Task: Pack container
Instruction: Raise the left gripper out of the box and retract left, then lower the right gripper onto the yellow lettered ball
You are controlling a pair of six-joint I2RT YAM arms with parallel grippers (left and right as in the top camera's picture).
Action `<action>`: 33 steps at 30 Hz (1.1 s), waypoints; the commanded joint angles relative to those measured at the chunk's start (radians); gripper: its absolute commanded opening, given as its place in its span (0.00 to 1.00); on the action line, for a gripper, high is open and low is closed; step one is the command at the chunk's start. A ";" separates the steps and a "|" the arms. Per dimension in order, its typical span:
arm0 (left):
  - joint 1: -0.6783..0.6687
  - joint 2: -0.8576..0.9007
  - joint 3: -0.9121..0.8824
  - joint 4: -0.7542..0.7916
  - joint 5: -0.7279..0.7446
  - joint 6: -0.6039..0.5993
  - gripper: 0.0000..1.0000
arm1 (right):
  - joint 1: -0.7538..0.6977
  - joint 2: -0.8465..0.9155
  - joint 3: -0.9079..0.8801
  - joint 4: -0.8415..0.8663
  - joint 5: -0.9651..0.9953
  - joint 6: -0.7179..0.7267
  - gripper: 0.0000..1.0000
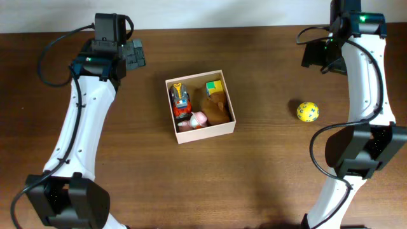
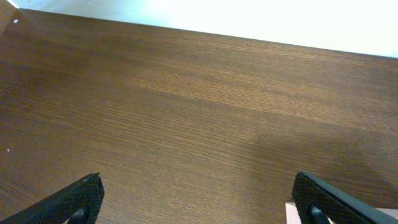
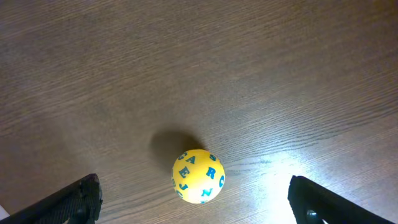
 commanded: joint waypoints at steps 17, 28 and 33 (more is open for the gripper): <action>0.004 -0.021 0.012 -0.002 -0.014 -0.013 0.99 | 0.003 -0.009 -0.048 -0.073 -0.017 -0.014 0.99; 0.004 -0.021 0.012 -0.002 -0.014 -0.013 0.99 | 0.003 -0.009 -0.286 0.082 0.039 -0.041 0.99; 0.004 -0.021 0.012 -0.002 -0.014 -0.013 0.99 | 0.003 -0.009 -0.391 0.175 0.037 -0.041 0.99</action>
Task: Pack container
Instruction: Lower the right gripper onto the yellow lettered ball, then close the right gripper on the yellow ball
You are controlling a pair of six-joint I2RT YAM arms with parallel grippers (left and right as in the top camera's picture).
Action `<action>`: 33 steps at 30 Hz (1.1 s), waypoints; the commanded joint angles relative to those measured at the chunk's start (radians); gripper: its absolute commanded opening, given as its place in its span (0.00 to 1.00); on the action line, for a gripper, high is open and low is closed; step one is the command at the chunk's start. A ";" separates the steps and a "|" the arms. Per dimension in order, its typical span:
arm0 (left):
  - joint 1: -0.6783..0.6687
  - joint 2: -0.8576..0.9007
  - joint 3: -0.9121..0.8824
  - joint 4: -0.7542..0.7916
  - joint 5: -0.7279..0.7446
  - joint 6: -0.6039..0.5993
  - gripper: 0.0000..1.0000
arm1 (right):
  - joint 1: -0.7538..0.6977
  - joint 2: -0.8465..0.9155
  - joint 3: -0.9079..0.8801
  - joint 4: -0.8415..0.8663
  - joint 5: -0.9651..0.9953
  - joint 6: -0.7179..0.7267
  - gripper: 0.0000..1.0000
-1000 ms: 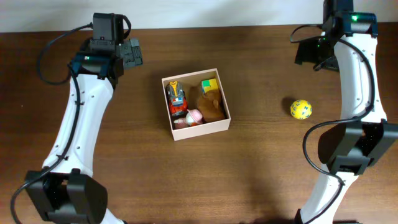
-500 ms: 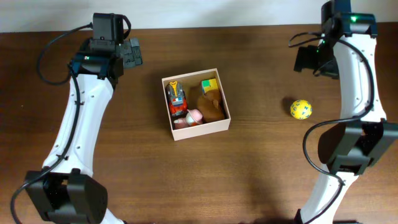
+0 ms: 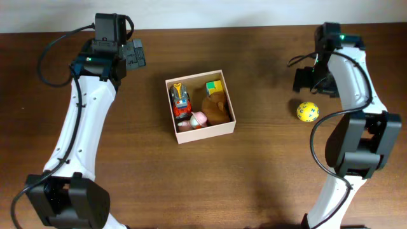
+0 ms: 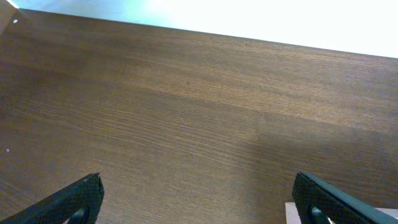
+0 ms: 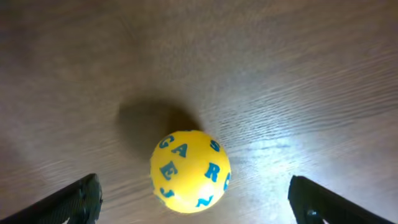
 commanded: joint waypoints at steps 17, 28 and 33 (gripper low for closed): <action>0.004 -0.021 0.012 -0.001 -0.014 -0.013 0.99 | -0.038 -0.009 -0.235 0.204 -0.068 -0.082 0.99; 0.004 -0.021 0.012 -0.001 -0.014 -0.013 0.99 | -0.069 -0.009 -0.260 0.232 -0.098 -0.089 1.00; 0.004 -0.021 0.012 -0.001 -0.014 -0.013 0.99 | -0.067 -0.009 -0.260 0.244 -0.153 -0.089 0.90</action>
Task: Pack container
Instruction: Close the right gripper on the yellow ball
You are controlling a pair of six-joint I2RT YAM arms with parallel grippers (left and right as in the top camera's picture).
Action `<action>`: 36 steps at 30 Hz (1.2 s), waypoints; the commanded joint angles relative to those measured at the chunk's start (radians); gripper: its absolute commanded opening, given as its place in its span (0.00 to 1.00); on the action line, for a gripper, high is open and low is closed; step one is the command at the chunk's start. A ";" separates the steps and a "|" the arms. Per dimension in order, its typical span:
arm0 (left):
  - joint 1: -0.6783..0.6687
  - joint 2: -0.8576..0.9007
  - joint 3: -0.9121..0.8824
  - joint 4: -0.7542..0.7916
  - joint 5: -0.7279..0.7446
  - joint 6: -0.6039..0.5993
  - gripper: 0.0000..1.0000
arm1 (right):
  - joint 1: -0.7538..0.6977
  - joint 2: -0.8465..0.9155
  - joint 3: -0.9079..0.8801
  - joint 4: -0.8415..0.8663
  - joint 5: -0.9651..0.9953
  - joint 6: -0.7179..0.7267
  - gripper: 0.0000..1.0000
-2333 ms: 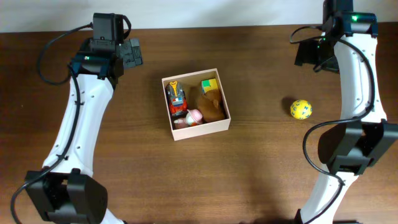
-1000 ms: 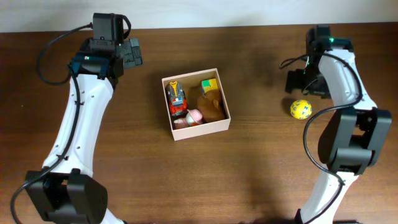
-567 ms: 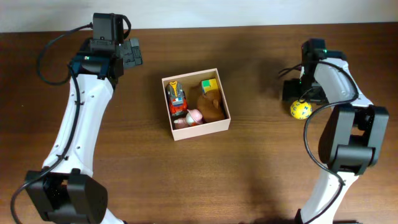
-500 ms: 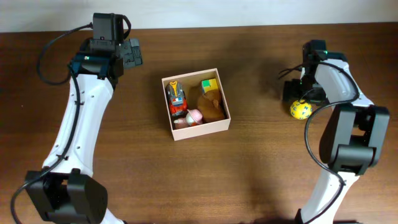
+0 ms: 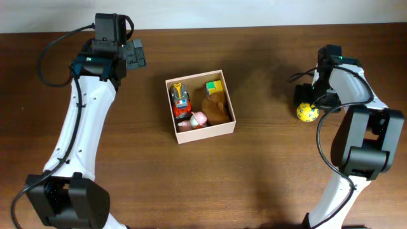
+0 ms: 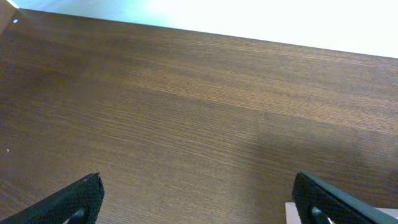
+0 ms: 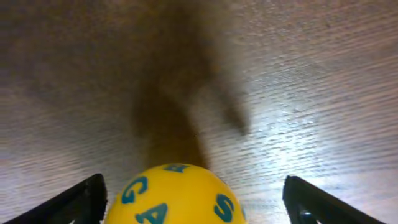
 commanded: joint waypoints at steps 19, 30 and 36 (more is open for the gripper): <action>0.004 -0.021 0.012 -0.002 -0.014 -0.013 0.99 | 0.000 -0.009 -0.006 0.006 -0.106 -0.002 0.98; 0.004 -0.021 0.012 -0.002 -0.014 -0.013 0.99 | 0.000 -0.009 -0.007 -0.021 -0.106 -0.002 0.99; 0.004 -0.021 0.012 -0.002 -0.014 -0.013 0.99 | 0.000 -0.009 -0.027 -0.047 -0.106 -0.002 0.99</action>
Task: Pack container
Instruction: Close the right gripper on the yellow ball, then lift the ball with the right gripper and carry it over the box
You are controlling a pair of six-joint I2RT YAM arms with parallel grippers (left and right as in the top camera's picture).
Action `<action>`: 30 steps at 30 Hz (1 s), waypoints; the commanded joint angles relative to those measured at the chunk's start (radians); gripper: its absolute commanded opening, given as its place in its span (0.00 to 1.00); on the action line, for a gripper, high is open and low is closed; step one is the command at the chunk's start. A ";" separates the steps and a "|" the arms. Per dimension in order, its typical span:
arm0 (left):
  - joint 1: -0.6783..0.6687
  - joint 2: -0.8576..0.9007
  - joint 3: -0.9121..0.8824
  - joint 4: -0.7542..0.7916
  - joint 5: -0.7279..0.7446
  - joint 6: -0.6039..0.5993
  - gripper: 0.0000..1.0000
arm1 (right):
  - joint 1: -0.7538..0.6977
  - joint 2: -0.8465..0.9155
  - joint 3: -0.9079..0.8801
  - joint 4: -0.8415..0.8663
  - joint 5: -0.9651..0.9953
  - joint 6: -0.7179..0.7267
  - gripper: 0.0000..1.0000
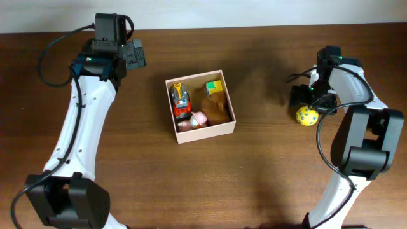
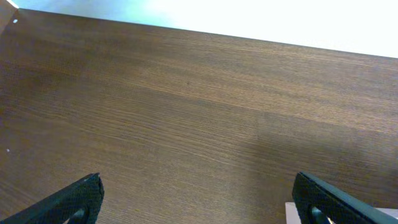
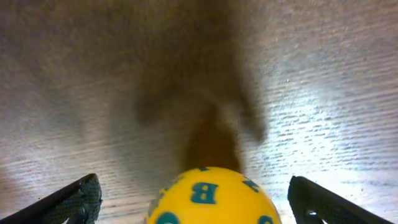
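A yellow ball with blue letters (image 1: pixel 307 116) rests on the brown table at the right. My right gripper (image 3: pixel 202 208) is low over it and open, and the ball (image 3: pixel 211 196) fills the gap between the two fingers without either visibly touching it. The cream open box (image 1: pixel 205 133) stands mid-table, holding a red-orange toy truck (image 1: pixel 180 102), a green-yellow block (image 1: pixel 214 88), a brown plush (image 1: pixel 217 108) and a pink toy (image 1: pixel 198 119). My left gripper (image 2: pixel 199 202) hangs open over bare wood at the back left, left of the box.
The table's far edge against a white wall (image 2: pixel 249 18) lies just beyond the left gripper. A white corner (image 2: pixel 292 213) shows by the left gripper's right finger. Bare wood (image 1: pixel 267 114) separates the box from the ball.
The ball sits slightly nearer the front edge and has turned, now showing a B toward the right wrist camera. The right gripper stays open around it. The left arm has not moved.
The right gripper was open, high at the back right, with the ball small below it. It then stood closer over the ball, then low with the ball between its fingers. It remains open around the ball, which has rolled a little.
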 commanded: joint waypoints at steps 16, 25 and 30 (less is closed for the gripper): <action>0.004 -0.021 0.012 -0.002 -0.014 -0.013 0.99 | 0.000 -0.009 -0.130 0.108 -0.010 0.008 0.84; 0.004 -0.021 0.012 -0.002 -0.014 -0.013 0.99 | 0.000 -0.010 -0.111 0.098 -0.010 0.008 0.47; 0.004 -0.021 0.012 -0.002 -0.014 -0.013 0.99 | 0.001 -0.010 -0.035 0.062 -0.014 0.008 0.42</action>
